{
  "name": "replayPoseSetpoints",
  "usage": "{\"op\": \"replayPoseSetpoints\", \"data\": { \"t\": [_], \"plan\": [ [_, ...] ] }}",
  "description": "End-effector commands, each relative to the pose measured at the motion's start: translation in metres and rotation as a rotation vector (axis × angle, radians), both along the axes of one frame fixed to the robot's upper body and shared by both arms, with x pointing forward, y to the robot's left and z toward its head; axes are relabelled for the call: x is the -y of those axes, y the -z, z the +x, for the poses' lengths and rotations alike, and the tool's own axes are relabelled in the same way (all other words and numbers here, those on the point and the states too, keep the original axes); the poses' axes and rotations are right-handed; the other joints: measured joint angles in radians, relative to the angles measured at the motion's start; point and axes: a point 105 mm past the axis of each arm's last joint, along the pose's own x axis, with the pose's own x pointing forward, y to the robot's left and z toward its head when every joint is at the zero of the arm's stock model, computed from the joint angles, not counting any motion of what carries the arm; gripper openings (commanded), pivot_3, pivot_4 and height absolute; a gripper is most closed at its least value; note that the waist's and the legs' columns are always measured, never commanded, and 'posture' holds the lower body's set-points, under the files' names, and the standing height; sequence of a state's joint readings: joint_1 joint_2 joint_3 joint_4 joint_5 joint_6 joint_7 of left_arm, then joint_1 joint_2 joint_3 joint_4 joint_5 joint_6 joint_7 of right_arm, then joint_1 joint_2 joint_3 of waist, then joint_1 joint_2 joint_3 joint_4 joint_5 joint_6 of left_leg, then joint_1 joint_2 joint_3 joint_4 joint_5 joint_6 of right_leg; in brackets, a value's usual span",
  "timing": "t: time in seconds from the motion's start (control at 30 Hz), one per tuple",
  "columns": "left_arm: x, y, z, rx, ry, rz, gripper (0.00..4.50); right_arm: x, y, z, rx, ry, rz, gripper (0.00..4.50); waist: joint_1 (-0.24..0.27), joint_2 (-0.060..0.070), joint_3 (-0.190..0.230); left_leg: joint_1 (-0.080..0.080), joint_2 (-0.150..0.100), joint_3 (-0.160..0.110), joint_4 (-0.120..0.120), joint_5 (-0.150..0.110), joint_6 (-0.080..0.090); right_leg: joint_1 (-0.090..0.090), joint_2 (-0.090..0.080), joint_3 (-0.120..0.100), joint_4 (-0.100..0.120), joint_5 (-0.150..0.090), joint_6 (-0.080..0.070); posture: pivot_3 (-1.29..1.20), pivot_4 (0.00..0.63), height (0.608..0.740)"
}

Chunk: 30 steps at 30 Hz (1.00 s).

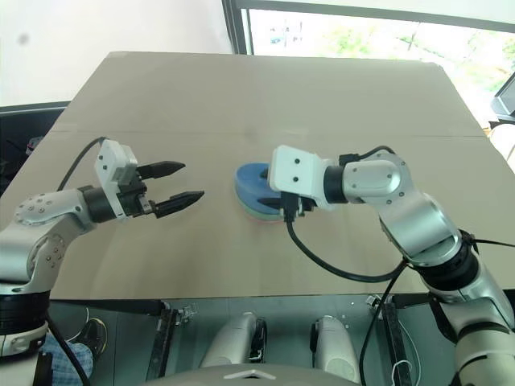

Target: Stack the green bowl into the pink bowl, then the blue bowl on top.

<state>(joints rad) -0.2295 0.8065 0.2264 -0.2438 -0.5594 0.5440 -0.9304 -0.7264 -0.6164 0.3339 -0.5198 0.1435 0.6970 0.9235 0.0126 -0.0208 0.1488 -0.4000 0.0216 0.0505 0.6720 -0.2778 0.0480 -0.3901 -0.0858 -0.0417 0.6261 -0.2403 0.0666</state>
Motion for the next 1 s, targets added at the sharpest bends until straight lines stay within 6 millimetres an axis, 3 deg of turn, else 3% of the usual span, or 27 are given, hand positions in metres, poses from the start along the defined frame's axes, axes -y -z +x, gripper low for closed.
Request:
{"op": "replayPoseSetpoints", "data": {
  "t": [0.03, 0.13, 0.27, 0.37, 0.47, 0.6, 0.77, 1.0],
  "plan": [
    [0.006, -0.012, 0.000, 0.051, 0.007, -0.026, 4.50, 0.009, -0.037, 0.006, 0.064, 0.050, 0.157, 3.03, 0.000, 0.000, 0.000, 0.000, 0.000, 0.000, 0.000, 0.000, 0.000, 0.000, 0.000, 0.000, 0.000, 0.000, 0.000, 0.00, 0.150, 0.740],
    [0.003, -0.011, 0.001, 0.056, -0.038, -0.027, 4.50, 0.027, -0.057, 0.000, -0.018, 0.060, 0.364, 3.03, 0.001, 0.000, 0.000, 0.000, 0.000, 0.000, 0.000, 0.000, 0.000, 0.000, 0.000, 0.000, 0.000, 0.000, 0.000, 0.00, 0.150, 0.740],
    [-0.001, -0.002, -0.006, 0.047, -0.082, -0.007, 4.50, 0.077, -0.052, -0.006, -0.145, 0.136, 0.496, 3.03, 0.003, -0.001, 0.000, 0.000, 0.000, -0.002, -0.001, -0.001, 0.002, 0.003, -0.001, -0.002, 0.000, 0.000, 0.000, 0.00, 0.150, 0.740],
    [-0.003, 0.002, -0.014, 0.063, -0.103, -0.001, 4.50, 0.120, -0.028, -0.015, -0.219, 0.219, 0.528, 3.03, 0.005, -0.001, 0.000, -0.001, 0.000, -0.002, -0.001, -0.002, 0.003, 0.004, -0.002, -0.002, -0.001, 0.000, 0.000, 0.00, 0.150, 0.740],
    [-0.011, 0.006, -0.020, 0.064, -0.137, 0.005, 4.50, 0.154, 0.010, -0.032, -0.297, 0.277, 0.479, 3.03, 0.003, 0.000, 0.000, 0.000, 0.000, -0.002, -0.002, -0.002, 0.004, 0.005, -0.002, -0.001, -0.002, 0.000, 0.000, 0.00, 0.150, 0.740],
    [-0.020, 0.010, -0.027, 0.062, -0.161, 0.013, 4.50, 0.186, 0.039, -0.058, -0.330, 0.262, 0.413, 3.03, -0.003, 0.001, 0.000, 0.006, 0.001, 0.000, -0.001, -0.002, 0.003, 0.007, -0.001, 0.001, -0.003, 0.000, 0.000, 0.00, 0.150, 0.740],
    [-0.024, 0.012, -0.037, 0.063, -0.161, 0.010, 4.50, 0.209, 0.044, -0.059, -0.306, 0.280, 0.368, 3.03, -0.007, 0.000, 0.000, 0.018, 0.002, 0.006, -0.002, -0.005, 0.008, 0.014, -0.001, 0.008, -0.001, -0.002, -0.004, 0.00, 0.150, 0.740],
    [-0.026, 0.010, -0.041, 0.106, -0.159, 0.027, 4.50, 0.206, 0.049, -0.056, -0.289, 0.242, 0.356, 3.03, 0.003, 0.000, -0.001, 0.017, 0.002, 0.006, -0.002, -0.003, 0.004, 0.013, -0.003, 0.009, -0.001, -0.002, -0.004, 0.00, 0.150, 0.740]
  ]
}}
